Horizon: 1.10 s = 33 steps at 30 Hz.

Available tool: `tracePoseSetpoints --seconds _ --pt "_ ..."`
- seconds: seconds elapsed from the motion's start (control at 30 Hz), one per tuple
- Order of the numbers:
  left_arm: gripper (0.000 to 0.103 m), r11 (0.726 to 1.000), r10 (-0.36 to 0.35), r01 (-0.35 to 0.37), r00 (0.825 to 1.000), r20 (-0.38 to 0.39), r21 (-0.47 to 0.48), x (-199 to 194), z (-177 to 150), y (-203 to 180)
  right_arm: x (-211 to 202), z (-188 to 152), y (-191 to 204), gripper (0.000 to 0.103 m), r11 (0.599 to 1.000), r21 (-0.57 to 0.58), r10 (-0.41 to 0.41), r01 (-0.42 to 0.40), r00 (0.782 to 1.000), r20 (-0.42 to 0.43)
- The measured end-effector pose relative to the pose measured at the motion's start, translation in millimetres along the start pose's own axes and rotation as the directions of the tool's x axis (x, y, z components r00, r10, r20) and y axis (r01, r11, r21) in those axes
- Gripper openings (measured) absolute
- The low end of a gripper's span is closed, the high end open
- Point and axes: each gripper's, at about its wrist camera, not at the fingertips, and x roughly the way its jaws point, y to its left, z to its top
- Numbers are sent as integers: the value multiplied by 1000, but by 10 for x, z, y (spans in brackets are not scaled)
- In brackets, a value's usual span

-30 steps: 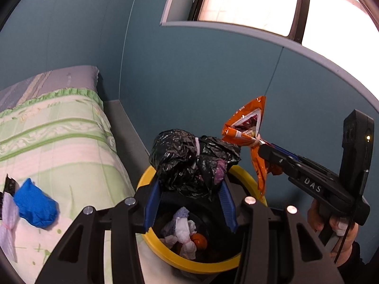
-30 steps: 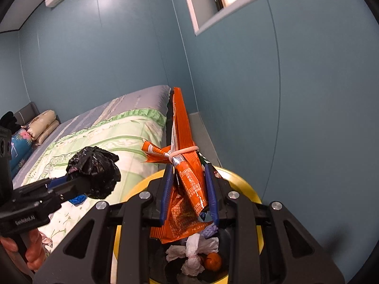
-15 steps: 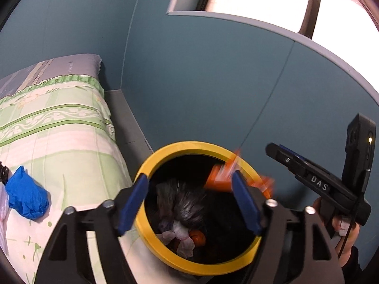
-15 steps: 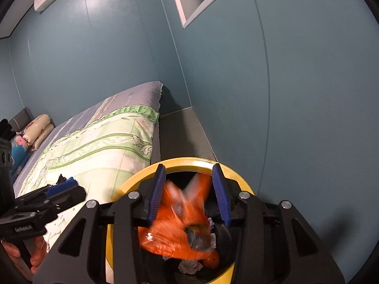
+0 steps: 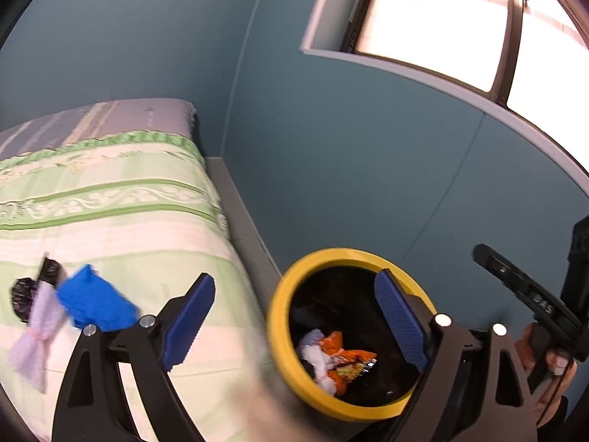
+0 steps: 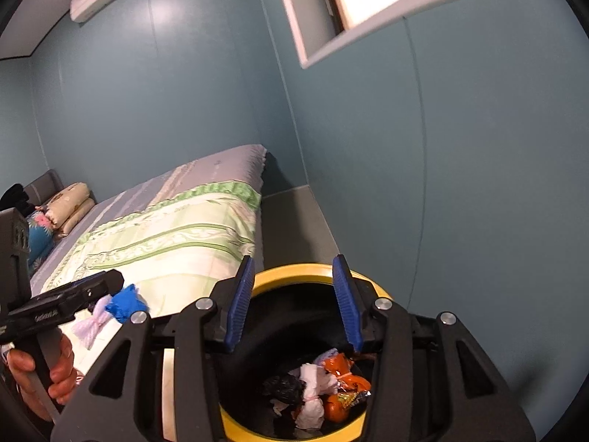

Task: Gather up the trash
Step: 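Move both tools back over the mesh bundle and blue glove on the bed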

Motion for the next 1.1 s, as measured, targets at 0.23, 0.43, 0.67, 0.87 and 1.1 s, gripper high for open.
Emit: tracePoseSetpoints --seconds 0.23,0.43,0.67,0.87,1.1 --pt "86 994 102 -99 993 63 -50 -477 103 553 -48 48 435 45 995 -66 76 -76 997 5" --pt "86 977 198 -188 975 97 -99 -878 170 1028 23 72 882 45 981 -123 147 -147 989 -11" --pt "87 952 291 -275 950 114 -138 -1332 92 1494 30 -38 1402 49 953 -181 240 -244 970 -43" --pt "87 933 338 -320 936 99 -165 -1550 -84 1772 20 -213 1785 49 918 -237 304 -318 948 -94" --pt "87 919 361 -343 930 63 -194 -1542 -283 2080 183 -404 2206 50 882 -294 330 -368 928 -171"
